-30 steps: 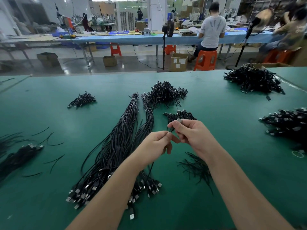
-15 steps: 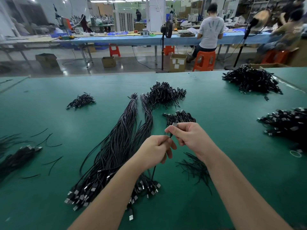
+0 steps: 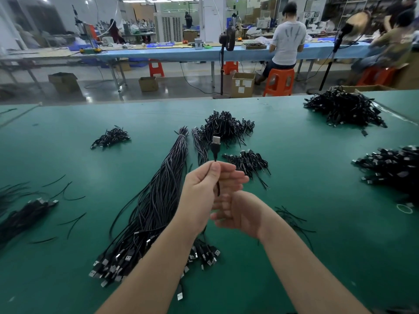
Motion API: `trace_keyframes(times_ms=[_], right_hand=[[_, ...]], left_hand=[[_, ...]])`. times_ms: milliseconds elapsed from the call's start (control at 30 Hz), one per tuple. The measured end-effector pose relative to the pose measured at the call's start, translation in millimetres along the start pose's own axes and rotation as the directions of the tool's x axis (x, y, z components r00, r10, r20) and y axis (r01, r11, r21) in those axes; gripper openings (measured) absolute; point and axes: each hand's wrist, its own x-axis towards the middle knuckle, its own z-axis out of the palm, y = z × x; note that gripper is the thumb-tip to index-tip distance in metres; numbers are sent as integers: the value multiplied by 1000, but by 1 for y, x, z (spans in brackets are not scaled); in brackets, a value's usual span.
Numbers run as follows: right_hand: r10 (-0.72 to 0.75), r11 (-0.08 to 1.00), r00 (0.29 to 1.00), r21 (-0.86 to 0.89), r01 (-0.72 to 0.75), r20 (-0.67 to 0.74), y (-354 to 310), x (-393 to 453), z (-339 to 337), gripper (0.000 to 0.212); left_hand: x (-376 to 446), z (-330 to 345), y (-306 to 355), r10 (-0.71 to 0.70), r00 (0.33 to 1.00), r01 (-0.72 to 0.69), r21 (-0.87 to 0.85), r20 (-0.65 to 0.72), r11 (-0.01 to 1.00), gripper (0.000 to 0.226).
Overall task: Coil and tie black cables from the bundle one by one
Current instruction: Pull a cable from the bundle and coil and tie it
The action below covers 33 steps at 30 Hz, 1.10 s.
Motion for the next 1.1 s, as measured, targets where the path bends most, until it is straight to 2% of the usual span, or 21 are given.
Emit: trace_keyframes(times_ms=[100, 233, 300, 400, 467, 533, 667, 800, 1000, 1100], right_hand=[[-150, 987, 989, 60, 149, 5, -6, 3, -5, 24], [-127, 992, 992, -5, 127, 11, -15, 1, -11, 23], [-132, 991, 991, -28, 131, -36, -18, 1, -12, 12], [-224, 968, 962, -152, 201, -154, -22, 2, -5, 16], [-280, 935, 940, -279, 220, -196, -24, 1, 3, 13], [-321, 913, 919, -334, 236, -228, -24, -1, 10, 13], [-417, 903, 868, -233, 361, -271, -26, -8, 17, 13], [-540, 838, 801, -256, 482, -260, -33, -17, 22, 14], [-517, 853, 837, -184, 488, -177, -11, -21, 35, 13], [-449, 879, 877, 92, 468, -174, 4, -19, 39, 14]], left_hand=[[-16, -1, -5, -66, 994, 65, 5, 84, 998, 35], [-34, -14, -20, -114, 992, 113, 16, 57, 993, 35], [-36, -22, -32, -146, 989, 146, 61, 5, 987, 35], [-36, -27, -47, -181, 983, 182, 117, -19, 976, 37], [-34, -27, -52, -185, 982, 187, 102, -27, 977, 35], [-31, -27, -55, -179, 982, 182, 60, -53, 981, 35], [-26, -27, -61, -125, 984, 132, 46, -123, 990, 32], [-19, -32, -62, -155, 962, 134, -108, -224, 985, 35], [1, -27, -41, -214, 904, 39, -427, -369, 903, 31], [16, -24, -27, -278, 864, 12, -535, -420, 845, 34]])
